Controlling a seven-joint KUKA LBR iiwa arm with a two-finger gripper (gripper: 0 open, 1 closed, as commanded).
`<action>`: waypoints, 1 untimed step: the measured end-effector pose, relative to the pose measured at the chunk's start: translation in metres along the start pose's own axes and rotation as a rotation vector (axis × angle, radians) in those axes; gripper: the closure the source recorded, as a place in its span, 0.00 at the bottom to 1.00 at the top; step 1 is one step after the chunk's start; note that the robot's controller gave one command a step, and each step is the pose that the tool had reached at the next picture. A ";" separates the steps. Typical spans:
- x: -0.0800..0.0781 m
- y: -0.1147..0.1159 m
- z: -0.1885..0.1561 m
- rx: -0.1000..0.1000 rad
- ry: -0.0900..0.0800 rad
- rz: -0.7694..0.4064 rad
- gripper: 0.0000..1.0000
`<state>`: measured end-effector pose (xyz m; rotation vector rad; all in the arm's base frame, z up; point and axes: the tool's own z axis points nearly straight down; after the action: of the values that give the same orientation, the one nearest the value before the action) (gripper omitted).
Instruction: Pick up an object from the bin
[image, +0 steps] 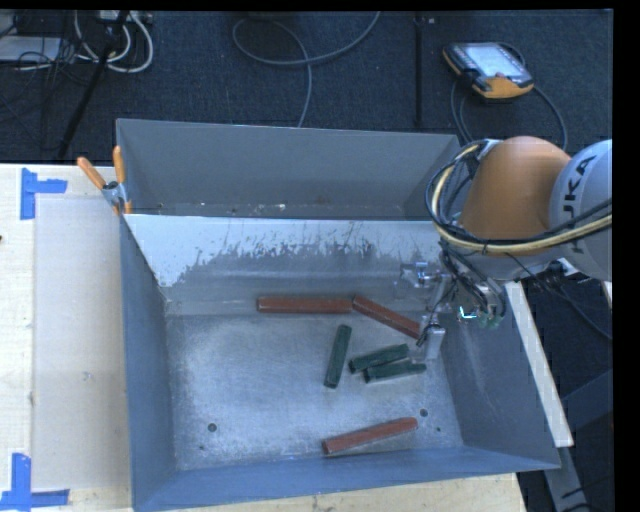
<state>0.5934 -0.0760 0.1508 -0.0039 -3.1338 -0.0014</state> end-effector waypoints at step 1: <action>-0.002 0.000 -0.004 0.001 -0.007 -0.002 0.00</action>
Offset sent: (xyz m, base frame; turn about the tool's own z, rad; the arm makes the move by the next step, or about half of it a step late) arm -0.0145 0.0030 -0.0808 -0.0457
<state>0.5953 -0.0758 0.1552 -0.0015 -3.1410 -0.0003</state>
